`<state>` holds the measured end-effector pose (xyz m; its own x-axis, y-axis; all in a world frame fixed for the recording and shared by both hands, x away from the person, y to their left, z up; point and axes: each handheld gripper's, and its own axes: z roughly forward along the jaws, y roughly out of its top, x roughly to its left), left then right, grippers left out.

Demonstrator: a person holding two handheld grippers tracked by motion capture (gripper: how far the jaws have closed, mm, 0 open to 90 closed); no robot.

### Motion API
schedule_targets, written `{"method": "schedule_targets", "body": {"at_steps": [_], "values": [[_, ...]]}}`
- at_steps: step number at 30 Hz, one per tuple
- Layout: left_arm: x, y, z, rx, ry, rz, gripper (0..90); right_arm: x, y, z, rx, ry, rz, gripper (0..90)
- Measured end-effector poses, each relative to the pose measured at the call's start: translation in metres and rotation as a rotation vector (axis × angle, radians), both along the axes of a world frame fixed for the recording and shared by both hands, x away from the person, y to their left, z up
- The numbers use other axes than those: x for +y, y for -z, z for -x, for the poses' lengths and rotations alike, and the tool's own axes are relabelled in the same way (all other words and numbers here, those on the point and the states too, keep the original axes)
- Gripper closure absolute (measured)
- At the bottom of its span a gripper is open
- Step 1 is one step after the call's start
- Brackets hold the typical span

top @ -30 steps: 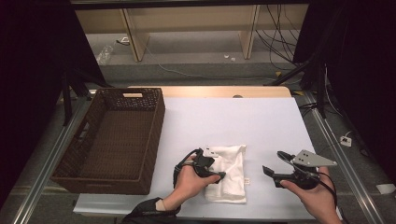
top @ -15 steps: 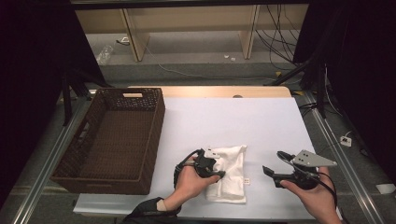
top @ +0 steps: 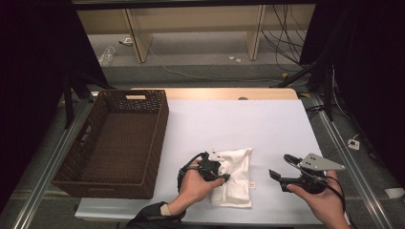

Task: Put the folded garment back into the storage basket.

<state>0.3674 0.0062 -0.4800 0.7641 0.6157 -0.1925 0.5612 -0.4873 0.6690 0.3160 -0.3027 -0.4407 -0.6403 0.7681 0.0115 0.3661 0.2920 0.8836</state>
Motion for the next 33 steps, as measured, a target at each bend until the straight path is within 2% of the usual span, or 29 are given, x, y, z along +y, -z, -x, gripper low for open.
{"method": "schedule_targets", "body": {"at_steps": [15,23,29,33], "values": [[0.001,-0.002,0.0,-0.011,0.006,0.005,72.5,0.0,0.0,0.0,-0.009,-0.002,-0.008,19.4],[0.005,-0.008,-0.001,-0.014,0.005,0.01,73.4,-0.001,0.0,0.0,-0.007,-0.001,-0.009,19.4],[0.009,-0.014,-0.002,-0.023,-0.002,0.006,73.8,-0.001,0.001,-0.001,-0.01,-0.002,-0.011,19.3],[0.011,-0.017,0.0,-0.041,0.007,-0.014,73.8,-0.001,0.001,-0.001,-0.006,-0.001,-0.006,19.5]]}}
